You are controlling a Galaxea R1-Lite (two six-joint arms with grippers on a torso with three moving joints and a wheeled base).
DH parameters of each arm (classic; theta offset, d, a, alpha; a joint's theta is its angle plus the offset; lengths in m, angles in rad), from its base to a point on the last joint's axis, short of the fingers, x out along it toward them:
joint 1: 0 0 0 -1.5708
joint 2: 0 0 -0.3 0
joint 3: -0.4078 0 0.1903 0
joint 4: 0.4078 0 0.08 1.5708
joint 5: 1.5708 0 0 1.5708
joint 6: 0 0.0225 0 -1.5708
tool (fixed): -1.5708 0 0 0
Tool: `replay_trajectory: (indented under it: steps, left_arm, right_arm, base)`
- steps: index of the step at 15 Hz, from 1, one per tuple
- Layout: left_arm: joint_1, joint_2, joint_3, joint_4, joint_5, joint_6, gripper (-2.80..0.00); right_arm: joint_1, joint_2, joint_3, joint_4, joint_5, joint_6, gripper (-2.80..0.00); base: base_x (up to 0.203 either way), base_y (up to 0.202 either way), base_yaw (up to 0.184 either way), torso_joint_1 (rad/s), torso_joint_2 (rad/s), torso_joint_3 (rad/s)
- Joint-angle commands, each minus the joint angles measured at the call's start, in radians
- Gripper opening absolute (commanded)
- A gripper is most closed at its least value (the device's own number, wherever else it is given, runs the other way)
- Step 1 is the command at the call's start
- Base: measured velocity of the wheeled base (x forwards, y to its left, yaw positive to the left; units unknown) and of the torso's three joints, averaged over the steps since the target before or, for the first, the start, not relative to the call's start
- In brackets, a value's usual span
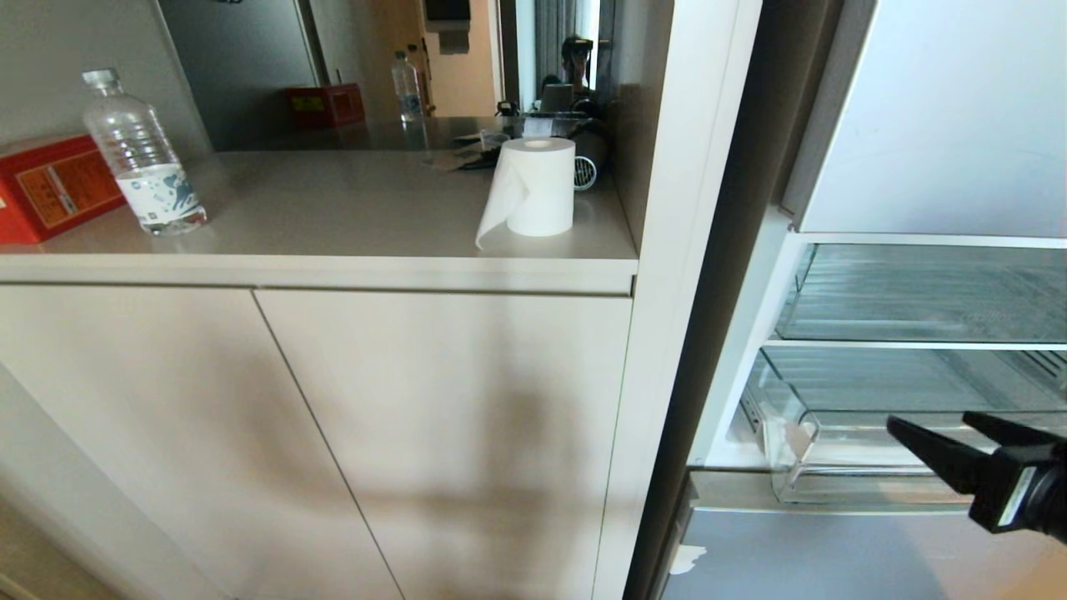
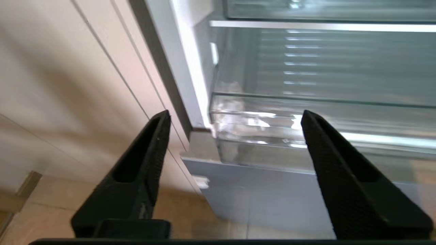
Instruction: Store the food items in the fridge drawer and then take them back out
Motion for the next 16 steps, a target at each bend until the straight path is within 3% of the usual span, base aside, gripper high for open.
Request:
replay_trajectory:
  steps: [1,4,11,16]
  left_arm:
    - [0.000,0.000,0.000,0.000,0.000,0.000,-2.80]
    - [0.000,0.000,0.000,0.000,0.000,0.000,-2.80]
    - [0.000,0.000,0.000,0.000,0.000,0.000,-2.80]
    - [0.000,0.000,0.000,0.000,0.000,0.000,-2.80]
  right_arm:
    - [-0.020,-0.051,-0.153,0.320,-0.004,0.004,0.00]
    - [-0.060,0.120,-0.208,0.335,-0.006,0.012,0.00]
    - [-0.128,0.457,-0.229,0.069,-0.005,0.021,0.00]
    - [-0.173,0.582,-0.310,0.091,-0.008,0.001,0.00]
  base:
    - [0.000,0.000,0.000,0.000,0.00,0.000]
    - [0.000,0.000,0.000,0.000,0.00,0.000]
    - [0.000,0.000,0.000,0.000,0.00,0.000]
    - [0.000,0.000,0.000,0.000,0.00,0.000]
